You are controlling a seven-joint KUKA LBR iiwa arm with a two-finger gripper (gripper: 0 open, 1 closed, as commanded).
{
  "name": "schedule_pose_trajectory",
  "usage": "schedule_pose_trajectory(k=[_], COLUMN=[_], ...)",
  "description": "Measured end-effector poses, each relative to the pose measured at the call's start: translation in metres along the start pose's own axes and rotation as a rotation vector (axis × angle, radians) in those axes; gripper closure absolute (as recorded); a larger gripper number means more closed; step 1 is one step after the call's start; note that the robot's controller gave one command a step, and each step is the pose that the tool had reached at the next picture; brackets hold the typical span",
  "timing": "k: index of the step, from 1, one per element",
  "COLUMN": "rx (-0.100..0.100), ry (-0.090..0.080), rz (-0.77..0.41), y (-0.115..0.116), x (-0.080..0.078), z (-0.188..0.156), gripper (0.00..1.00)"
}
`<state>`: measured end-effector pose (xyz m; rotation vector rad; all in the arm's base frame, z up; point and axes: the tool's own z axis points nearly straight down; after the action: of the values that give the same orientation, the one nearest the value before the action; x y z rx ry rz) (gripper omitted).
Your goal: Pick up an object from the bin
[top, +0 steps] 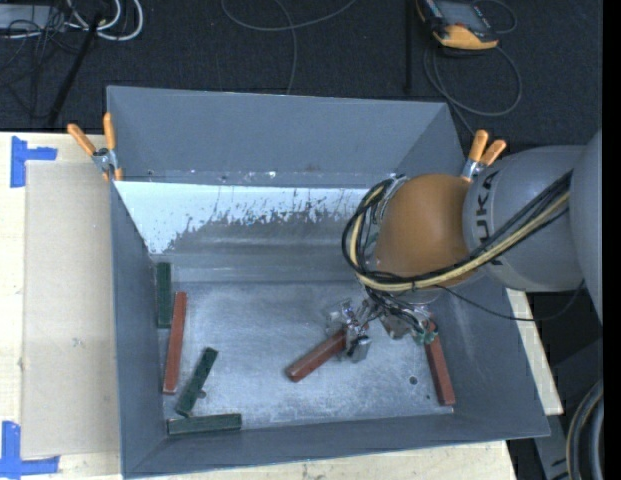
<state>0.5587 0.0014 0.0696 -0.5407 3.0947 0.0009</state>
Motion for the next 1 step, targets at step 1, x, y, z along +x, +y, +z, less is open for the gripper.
schedule_pose_trajectory(k=[1], rx=[0.0], ry=[0.0], rz=[-0.001], y=[0.0001], x=[0.0], z=[0.0], gripper=[0.0])
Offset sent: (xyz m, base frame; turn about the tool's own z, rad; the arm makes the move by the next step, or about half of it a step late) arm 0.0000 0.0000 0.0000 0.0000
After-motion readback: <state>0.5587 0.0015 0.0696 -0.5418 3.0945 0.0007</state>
